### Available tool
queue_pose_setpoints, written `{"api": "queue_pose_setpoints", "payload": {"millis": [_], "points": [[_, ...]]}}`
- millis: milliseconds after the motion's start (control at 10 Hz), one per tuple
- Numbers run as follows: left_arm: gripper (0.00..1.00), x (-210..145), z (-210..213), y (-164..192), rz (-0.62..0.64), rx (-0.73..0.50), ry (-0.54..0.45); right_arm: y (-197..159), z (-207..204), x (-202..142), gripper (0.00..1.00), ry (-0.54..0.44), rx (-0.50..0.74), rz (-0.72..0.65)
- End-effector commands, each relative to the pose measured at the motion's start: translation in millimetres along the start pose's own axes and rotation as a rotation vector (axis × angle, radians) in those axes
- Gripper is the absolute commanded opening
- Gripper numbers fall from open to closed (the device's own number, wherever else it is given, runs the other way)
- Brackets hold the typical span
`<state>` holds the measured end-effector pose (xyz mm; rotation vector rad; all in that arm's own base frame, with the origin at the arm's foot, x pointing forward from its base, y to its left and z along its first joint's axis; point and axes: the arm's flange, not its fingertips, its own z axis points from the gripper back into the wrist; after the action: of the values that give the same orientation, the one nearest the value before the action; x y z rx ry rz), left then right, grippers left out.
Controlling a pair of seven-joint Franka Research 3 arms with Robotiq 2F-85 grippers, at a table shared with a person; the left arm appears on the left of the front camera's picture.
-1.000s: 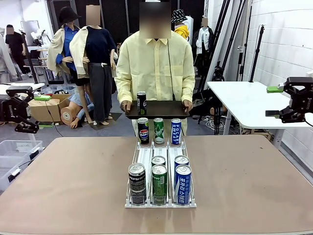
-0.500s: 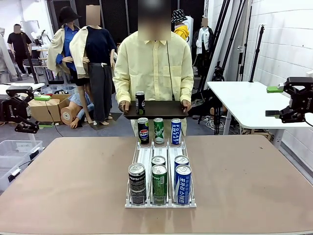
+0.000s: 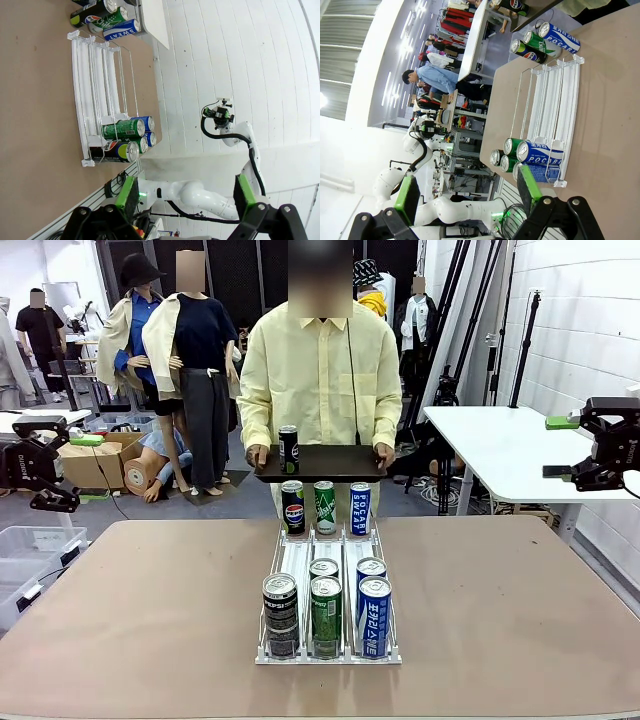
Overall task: Retrieve and hand over the desired beverage to the person.
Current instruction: Pick up another can of the same type that the person held from the Automatic Can Dispenser.
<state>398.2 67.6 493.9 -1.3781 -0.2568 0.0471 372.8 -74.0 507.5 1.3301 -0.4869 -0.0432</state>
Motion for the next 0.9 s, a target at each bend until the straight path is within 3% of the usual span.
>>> {"api": "queue_pose_setpoints", "payload": {"millis": [0, 400, 800], "points": [[1.0, -1.9, 1.2, -2.2, -0.004, -0.007, -0.008, 4.2, -14.8, 0.3, 1.0, 0.058, -0.024, 0.036], [1.0, -1.9, 1.2, -2.2, -0.004, -0.007, -0.008, 11.8, -83.7, 1.5, 1.0, 0.283, -0.188, 0.109], [1.0, -1.9, 1.2, -2.2, -0.004, -0.007, -0.008, 2.0, -150.9, -20.8, 1.0, 0.516, -0.399, 0.183]]}}
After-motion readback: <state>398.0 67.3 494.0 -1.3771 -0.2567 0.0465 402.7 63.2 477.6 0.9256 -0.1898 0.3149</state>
